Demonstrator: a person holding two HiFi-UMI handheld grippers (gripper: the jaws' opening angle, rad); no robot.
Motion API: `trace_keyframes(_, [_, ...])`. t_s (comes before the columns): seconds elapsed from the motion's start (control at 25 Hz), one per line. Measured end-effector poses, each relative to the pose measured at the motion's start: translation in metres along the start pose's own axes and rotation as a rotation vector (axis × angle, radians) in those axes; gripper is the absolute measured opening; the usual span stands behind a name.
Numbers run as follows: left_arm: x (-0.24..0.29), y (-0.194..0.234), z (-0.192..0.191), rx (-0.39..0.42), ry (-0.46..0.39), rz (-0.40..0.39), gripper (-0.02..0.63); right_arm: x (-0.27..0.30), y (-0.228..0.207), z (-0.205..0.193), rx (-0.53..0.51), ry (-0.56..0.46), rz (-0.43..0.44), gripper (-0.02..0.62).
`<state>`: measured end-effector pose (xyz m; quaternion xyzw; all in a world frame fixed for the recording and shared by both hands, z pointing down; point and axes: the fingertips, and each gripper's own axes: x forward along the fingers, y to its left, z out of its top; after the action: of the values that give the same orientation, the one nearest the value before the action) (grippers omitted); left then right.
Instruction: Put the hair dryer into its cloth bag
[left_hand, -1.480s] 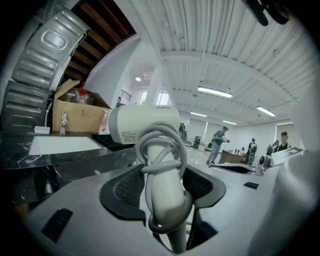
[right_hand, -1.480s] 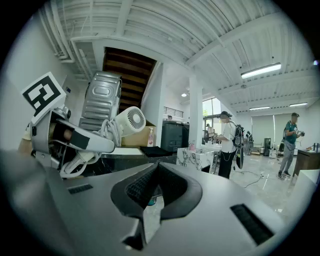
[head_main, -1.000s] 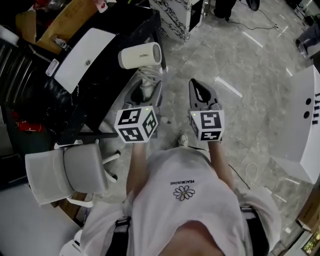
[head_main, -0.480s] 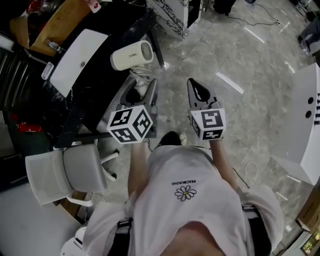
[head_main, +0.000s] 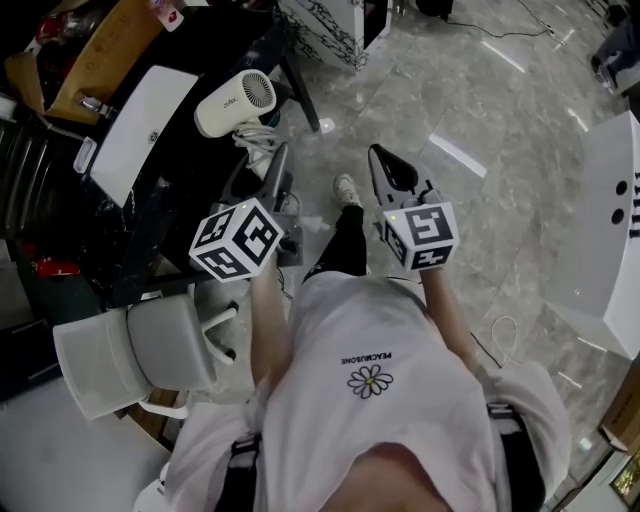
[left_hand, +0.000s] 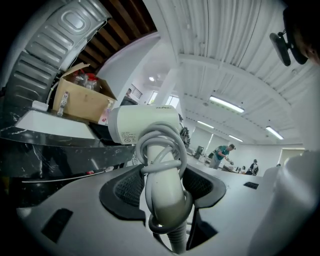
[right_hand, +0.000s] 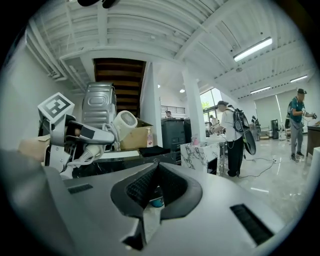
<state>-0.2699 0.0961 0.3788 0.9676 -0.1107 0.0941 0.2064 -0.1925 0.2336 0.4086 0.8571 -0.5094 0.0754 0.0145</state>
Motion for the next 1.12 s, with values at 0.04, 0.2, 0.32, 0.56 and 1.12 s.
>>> trace_keyframes(0.04, [0.005,0.002,0.001,-0.003,-0.003,0.001,0.245,0.004,-0.002,0.002,-0.003,-0.007,0.006,0.012])
trace_keyframes(0.2, [0.030,0.011,0.012,-0.003,-0.027,0.001,0.245,0.026,-0.015,0.007,-0.033,-0.013,0.021,0.012])
trace_keyframes(0.32, [0.062,0.020,0.027,-0.003,-0.046,0.001,0.245,0.049,-0.027,0.012,-0.038,-0.023,0.042,0.012])
trace_keyframes(0.56, [0.127,0.030,0.051,0.024,-0.053,0.003,0.245,0.093,-0.064,0.021,-0.045,-0.011,0.043,0.012])
trace_keyframes(1.12, [0.288,0.089,0.139,0.068,-0.093,0.046,0.245,0.302,-0.106,0.070,-0.185,0.027,0.223,0.012])
